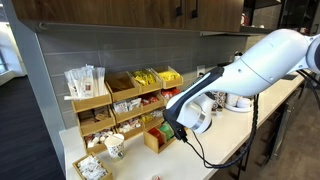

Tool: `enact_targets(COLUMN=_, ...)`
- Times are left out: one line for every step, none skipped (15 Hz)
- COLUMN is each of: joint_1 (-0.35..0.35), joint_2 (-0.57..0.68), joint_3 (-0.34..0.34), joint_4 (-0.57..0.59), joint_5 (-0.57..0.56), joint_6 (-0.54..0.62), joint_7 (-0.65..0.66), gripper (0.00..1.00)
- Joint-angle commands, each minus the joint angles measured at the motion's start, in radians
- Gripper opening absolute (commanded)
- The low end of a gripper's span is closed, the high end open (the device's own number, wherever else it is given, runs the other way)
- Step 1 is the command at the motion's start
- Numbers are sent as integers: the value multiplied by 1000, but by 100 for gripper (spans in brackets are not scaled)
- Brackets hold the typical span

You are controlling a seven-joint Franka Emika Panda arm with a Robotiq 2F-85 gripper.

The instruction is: Put one green sachet on the counter

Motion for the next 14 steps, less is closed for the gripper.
enact_targets(joint_1=-9, joint_2=28, joint_3=13, joint_4=14, joint_5=29, joint_6=51, joint_7=8, gripper=96)
enact_targets(joint_1=-10, joint_2=29, joint_3=13, joint_4=13, joint_5=30, joint_6=57, joint_7=10, gripper=89)
enact_targets(joint_1=-13, joint_2=31, joint_3=15, joint_4=13, joint_5=31, joint_6=63, joint_7=12, gripper=84)
enact_targets(joint_1=-15, joint_2=32, joint_3=16, joint_4=13, joint_5=32, joint_6=67, joint_7=15, gripper=75)
enact_targets(joint_1=-16, joint_2=33, joint_3=18, joint_4=13, joint_5=32, joint_6=72, joint_7=16, gripper=69)
enact_targets(joint_1=-18, joint_2=35, joint_3=19, joint_4=13, joint_5=32, joint_6=74, joint_7=18, gripper=54)
enact_targets(joint_1=-20, joint_2=36, joint_3=21, joint_4=14, joint_5=33, joint_6=74, joint_7=21, gripper=53)
enact_targets(joint_1=-22, joint_2=36, joint_3=23, joint_4=14, joint_5=33, joint_6=74, joint_7=24, gripper=47)
enact_targets(joint_1=-23, joint_2=35, joint_3=24, joint_4=14, joint_5=32, joint_6=75, joint_7=26, gripper=44)
enact_targets(joint_1=-24, joint_2=35, joint_3=25, joint_4=14, joint_5=32, joint_6=76, joint_7=28, gripper=40)
enact_targets(joint_1=-26, joint_2=35, joint_3=26, joint_4=13, joint_5=32, joint_6=77, joint_7=29, gripper=41)
enact_targets(joint_1=-28, joint_2=34, joint_3=29, joint_4=13, joint_5=32, joint_6=79, joint_7=30, gripper=40)
enact_targets(joint_1=-29, joint_2=33, joint_3=30, joint_4=13, joint_5=32, joint_6=82, joint_7=31, gripper=37)
enact_targets(joint_1=-32, joint_2=31, joint_3=34, joint_4=12, joint_5=33, joint_6=84, joint_7=31, gripper=36)
